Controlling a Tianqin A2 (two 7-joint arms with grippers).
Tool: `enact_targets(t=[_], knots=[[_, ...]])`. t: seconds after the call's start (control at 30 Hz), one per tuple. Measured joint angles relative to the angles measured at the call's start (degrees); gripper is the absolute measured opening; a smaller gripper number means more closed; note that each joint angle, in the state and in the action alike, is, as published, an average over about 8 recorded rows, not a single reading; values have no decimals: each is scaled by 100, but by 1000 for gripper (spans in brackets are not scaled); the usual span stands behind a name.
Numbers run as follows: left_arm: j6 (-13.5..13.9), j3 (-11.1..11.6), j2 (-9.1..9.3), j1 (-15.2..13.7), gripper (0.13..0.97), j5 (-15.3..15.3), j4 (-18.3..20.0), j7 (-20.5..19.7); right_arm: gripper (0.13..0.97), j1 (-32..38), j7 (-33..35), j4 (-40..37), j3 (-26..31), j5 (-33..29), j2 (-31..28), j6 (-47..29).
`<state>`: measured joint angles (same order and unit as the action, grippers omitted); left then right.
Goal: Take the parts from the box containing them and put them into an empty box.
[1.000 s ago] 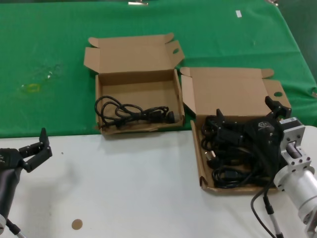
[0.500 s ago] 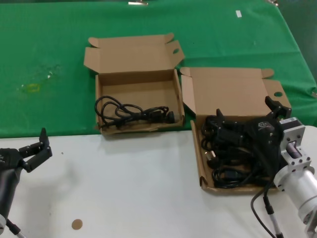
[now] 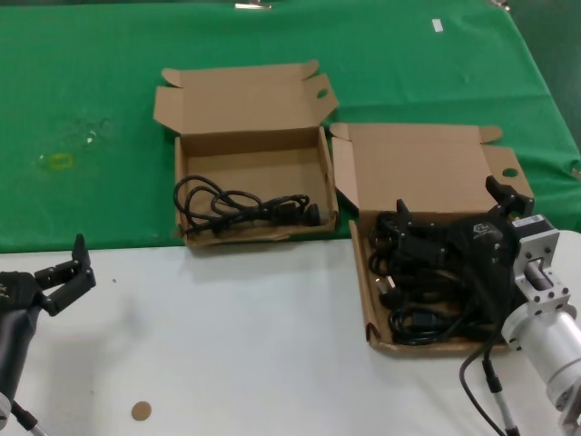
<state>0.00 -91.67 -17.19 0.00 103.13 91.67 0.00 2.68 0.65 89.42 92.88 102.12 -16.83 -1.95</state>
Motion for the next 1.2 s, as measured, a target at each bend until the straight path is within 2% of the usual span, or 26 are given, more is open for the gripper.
enact_targets(t=[1.2], knots=[[0, 0, 0, 0, 966, 0, 0, 0, 966, 0, 0, 0, 0, 0, 0, 0]])
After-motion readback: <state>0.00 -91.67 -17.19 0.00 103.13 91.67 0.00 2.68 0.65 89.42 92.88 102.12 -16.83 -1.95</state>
